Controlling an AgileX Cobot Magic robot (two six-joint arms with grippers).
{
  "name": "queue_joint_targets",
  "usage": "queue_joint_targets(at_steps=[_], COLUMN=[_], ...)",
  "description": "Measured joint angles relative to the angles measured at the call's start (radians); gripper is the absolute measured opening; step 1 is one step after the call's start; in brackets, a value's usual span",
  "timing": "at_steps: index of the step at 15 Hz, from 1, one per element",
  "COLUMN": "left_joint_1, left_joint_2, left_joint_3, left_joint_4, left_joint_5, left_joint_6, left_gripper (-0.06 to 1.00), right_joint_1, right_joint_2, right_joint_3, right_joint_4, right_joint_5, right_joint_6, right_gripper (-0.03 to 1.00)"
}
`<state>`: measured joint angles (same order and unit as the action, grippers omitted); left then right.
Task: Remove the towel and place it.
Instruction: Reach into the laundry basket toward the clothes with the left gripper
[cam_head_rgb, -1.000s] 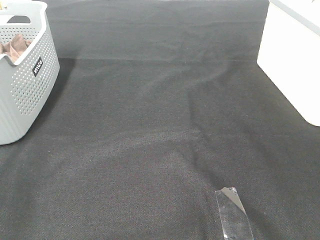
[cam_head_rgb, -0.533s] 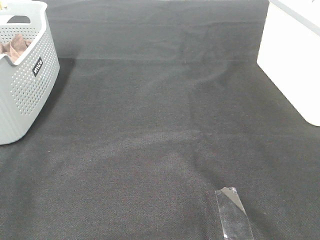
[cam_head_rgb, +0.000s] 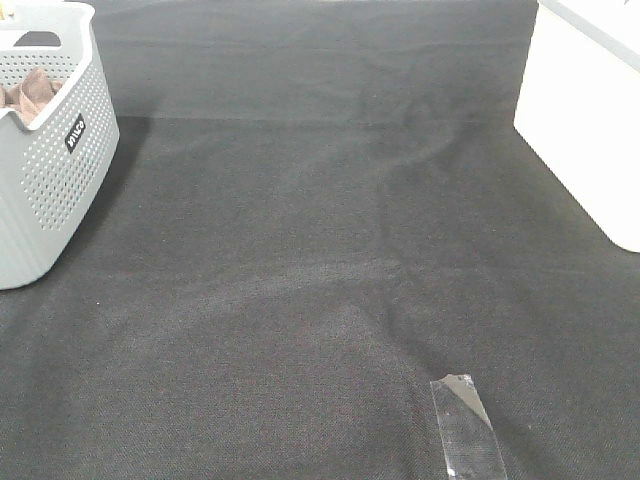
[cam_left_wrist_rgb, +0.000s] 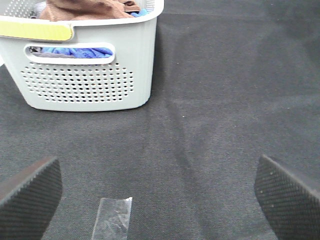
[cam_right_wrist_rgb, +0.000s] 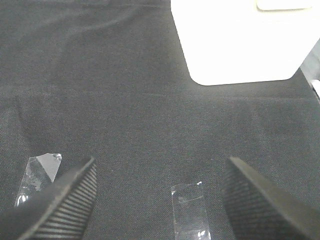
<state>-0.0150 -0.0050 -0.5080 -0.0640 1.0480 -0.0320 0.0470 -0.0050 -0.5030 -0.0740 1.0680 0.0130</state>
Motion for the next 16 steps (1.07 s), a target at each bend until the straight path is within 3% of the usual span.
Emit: queue_joint_targets(at_steps=[7,8,10,13,15,16], left_joint_1=[0.0,0.0,0.0,0.0,0.0,0.0], left_joint_2=[0.015,0.076,0.34,0.732,0.971,0.971], left_joint_3=[-0.021,-0.075,-0.268,-0.542,-0.719,-0.719], left_joint_4=[-0.005,-0.005,0.02,0.148,0.271,0.271], left_joint_5=[0.018,0.042,0.09,0.155,0.157,0.157], left_joint_6=[0.032,0.096,0.362,0.698,0.808,0.808], left_gripper=[0.99,0.99,0.99,0.99,0.99,0.99], right_joint_1=[0.0,0.0,0.0,0.0,0.0,0.0], right_joint_2=[0.0,0.0,0.0,0.0,0.0,0.0], right_joint_3=[0.0,0.0,0.0,0.0,0.0,0.0], right_joint_4=[0.0,0.0,0.0,0.0,0.0,0.0], right_joint_5=[0.0,0.0,0.0,0.0,0.0,0.0], right_joint_6=[0.0,0.0,0.0,0.0,0.0,0.0], right_gripper=[0.69,0.69,0.69,0.69,0.69,0.69])
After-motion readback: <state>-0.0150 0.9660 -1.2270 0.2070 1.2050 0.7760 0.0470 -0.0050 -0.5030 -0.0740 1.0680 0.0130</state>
